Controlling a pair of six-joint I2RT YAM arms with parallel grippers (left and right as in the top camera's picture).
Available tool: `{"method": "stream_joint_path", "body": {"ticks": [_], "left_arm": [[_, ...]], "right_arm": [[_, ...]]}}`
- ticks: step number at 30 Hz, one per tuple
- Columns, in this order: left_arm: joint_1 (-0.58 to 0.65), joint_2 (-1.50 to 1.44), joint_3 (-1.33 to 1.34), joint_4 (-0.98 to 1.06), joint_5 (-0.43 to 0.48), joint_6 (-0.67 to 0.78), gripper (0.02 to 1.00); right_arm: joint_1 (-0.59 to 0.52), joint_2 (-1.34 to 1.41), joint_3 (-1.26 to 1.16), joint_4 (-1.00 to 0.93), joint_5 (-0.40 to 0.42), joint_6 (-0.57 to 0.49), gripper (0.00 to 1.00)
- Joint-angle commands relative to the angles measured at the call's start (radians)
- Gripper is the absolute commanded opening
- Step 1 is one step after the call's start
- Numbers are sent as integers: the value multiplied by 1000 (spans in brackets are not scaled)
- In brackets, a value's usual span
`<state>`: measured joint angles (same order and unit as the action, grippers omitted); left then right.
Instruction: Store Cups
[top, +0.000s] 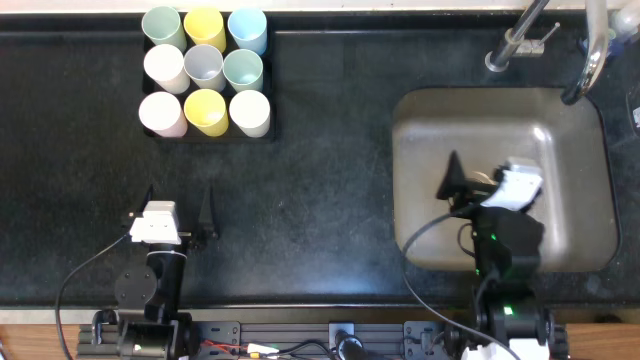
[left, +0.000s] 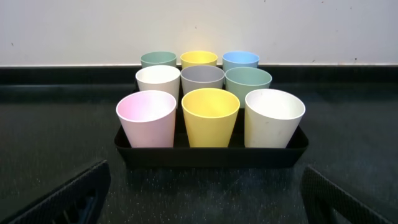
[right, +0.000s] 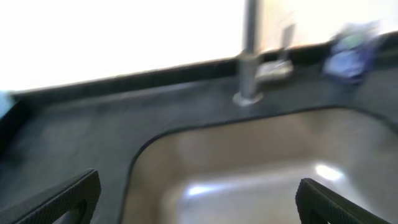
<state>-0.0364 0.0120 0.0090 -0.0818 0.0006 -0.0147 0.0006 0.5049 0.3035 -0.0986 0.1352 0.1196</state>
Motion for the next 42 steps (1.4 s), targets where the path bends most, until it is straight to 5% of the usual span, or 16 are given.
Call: {"method": "stream_joint_path", "body": {"ticks": [1,15,42], "left_arm": [[9,-10,-1,-3,6,22,1000],[9,-10,-1,-3,6,22,1000],[9,-10,-1,-3,6,22,1000]], "right_arm": [[-68,-179,-72,4,4,-4,998],[-73,-504,-285,6,3,-4,998],[-71,-502,-290,10,-12,-4,998]]}}
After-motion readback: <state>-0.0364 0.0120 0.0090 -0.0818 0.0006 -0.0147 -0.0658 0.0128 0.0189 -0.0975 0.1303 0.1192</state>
